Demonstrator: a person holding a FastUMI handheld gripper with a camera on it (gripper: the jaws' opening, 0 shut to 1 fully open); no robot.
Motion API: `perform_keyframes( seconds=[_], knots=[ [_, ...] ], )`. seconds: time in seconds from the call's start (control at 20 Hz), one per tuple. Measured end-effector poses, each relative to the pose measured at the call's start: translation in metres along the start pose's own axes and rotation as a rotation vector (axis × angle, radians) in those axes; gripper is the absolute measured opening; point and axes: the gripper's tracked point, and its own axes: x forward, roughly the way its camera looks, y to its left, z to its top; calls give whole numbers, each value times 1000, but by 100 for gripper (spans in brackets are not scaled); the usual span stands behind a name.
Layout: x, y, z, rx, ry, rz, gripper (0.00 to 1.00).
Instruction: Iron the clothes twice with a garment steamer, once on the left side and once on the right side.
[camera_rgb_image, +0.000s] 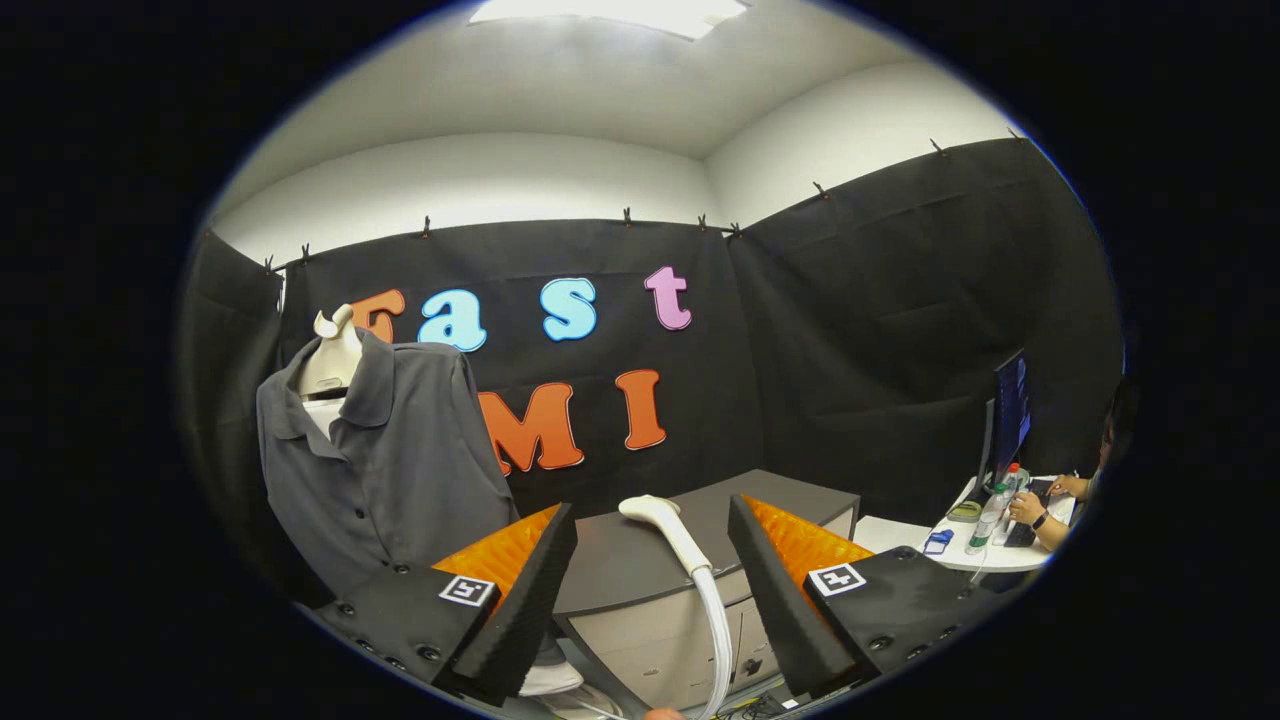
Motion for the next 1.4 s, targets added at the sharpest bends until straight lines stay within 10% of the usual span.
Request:
perform_keyframes(
  seconds=[0.9, 1.4],
  knots=[
    [150, -36, -14, -38, 105, 119, 98],
    [256, -38, -103, -90, 287, 183, 98]
  ],
)
